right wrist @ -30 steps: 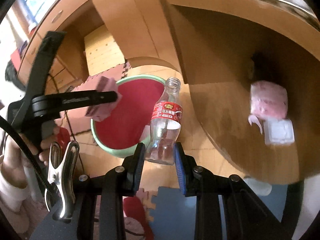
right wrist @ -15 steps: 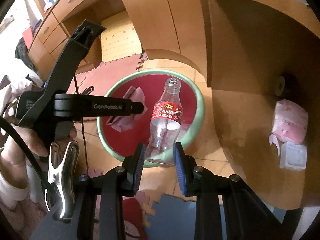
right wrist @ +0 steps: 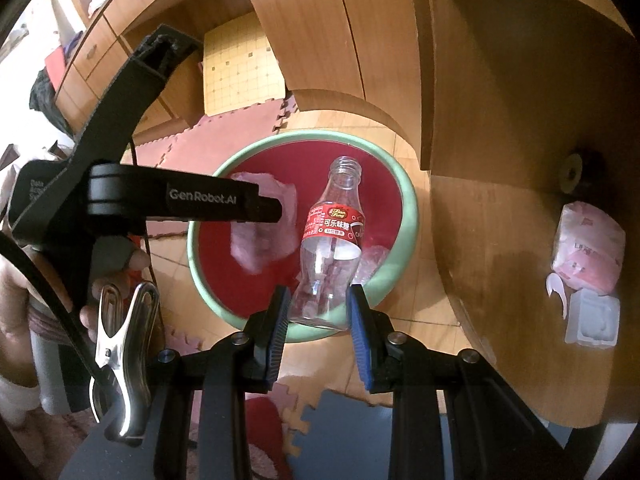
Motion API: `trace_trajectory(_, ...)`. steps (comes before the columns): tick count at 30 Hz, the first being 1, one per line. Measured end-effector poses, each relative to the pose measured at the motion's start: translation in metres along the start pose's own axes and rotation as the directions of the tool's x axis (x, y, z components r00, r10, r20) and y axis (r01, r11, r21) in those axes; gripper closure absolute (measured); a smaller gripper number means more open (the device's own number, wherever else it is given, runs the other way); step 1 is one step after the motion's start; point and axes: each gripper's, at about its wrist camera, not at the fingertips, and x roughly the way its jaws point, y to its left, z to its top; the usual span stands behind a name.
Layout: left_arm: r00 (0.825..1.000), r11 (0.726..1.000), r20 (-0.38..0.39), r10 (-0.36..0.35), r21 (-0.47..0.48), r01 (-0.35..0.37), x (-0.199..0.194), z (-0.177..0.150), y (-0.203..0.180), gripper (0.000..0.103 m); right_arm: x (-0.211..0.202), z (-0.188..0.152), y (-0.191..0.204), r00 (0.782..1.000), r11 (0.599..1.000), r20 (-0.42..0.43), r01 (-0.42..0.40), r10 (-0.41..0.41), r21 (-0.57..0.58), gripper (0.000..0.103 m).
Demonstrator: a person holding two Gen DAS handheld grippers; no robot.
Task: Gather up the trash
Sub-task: 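Open the left gripper to drop the pink paper into the red bucket, then open the right gripper to drop the bottle into the red bucket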
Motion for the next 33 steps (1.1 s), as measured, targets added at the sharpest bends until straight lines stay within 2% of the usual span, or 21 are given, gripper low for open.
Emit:
trace_trajectory(19,0.999,0.998,0.036,-0.021,-0.053,0.023,-0.022,0.004,0.009,0.049,0.019,0.003,0.010,0.999,0.999,-0.017,0.035,-0.036,-0.033,0.073)
trace_trajectory(22,0.999,0.997,0.041,-0.032,-0.068,0.034,-0.025,0.003,0.012,0.049,0.016,0.002,0.011,1.000,0.999,0.000,0.031,-0.031,-0.024,0.071)
trace_trajectory(25,0.998,0.996,0.048,-0.041,-0.072,0.045,-0.029,0.003,0.014,0.049,0.014,0.002,0.013,0.999,0.999,0.007,0.035,-0.035,-0.026,0.062)
trace_trajectory(33,0.995,0.996,0.071,-0.063,-0.052,0.066,-0.040,-0.003,0.015,0.049,-0.015,-0.003,0.020,0.996,0.999,0.080,0.045,-0.045,-0.006,0.061)
